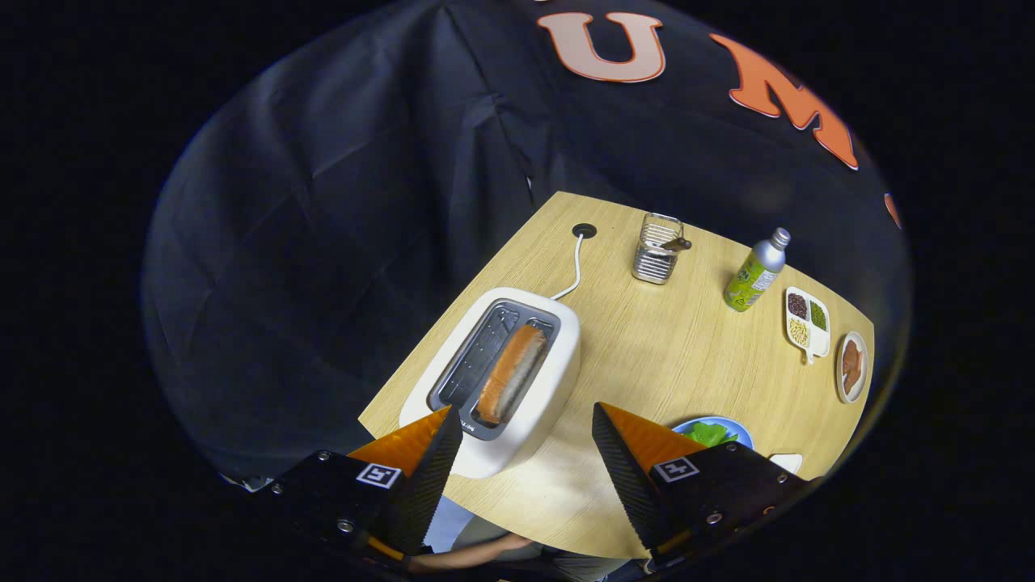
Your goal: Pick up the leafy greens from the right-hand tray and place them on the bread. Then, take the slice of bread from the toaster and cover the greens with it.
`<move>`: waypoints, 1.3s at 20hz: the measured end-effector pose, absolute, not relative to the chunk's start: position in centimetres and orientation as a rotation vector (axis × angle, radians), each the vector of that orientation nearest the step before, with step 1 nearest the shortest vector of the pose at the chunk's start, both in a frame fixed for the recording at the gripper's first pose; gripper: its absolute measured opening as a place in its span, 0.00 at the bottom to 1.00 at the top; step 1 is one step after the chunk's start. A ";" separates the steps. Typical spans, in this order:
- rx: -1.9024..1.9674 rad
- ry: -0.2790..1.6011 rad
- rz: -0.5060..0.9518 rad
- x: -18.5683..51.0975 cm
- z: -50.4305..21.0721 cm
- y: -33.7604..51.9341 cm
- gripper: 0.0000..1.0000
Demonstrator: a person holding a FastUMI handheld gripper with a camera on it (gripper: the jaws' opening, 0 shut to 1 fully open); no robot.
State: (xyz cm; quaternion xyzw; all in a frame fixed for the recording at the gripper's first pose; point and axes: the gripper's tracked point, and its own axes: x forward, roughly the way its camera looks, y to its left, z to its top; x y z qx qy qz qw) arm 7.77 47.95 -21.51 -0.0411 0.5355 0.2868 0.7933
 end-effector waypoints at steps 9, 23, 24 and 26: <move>-0.094 1.254 0.548 9.2 -24.6 51.3 0.90; 0.006 1.307 0.426 10.3 -27.9 51.7 0.20; 0.017 1.303 0.430 10.2 -27.6 51.6 0.16; 0.042 1.289 0.440 10.3 -26.9 51.4 0.13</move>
